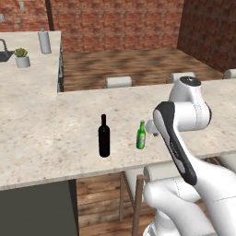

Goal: Move the drinks to the dining counter.

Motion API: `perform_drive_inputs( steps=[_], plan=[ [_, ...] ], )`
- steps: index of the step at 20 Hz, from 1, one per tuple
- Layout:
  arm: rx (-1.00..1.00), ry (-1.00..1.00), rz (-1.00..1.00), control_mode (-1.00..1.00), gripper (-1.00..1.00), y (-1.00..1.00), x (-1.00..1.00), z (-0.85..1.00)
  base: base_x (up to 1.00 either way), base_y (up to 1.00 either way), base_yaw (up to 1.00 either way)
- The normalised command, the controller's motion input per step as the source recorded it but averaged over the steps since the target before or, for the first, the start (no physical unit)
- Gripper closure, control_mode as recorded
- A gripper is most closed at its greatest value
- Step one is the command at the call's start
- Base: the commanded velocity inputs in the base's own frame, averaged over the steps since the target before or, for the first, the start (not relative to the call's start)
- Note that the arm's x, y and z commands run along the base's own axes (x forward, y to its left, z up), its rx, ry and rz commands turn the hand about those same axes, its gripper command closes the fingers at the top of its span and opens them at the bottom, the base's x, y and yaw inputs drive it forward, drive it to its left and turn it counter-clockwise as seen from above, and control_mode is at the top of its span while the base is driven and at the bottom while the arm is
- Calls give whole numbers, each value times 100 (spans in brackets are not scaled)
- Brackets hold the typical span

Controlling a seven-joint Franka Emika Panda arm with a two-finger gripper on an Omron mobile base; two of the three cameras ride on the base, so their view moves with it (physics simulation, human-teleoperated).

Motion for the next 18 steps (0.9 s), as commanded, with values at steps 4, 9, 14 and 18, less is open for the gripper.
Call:
perform_drive_inputs(
  steps=[4, 9, 14, 18],
  plan=[
    [0, 1, 0, -100, -100, 0, -23, 16, 0, 0, 0],
    [0, 0, 0, 100, -100, 0, 0, 0, -72, -1, 0],
    [0, 0, 0, 100, -100, 0, 0, 0, -100, 45, 0],
    [0, 0, 0, 100, -100, 0, 0, 0, -100, 100, 0]
  ],
)
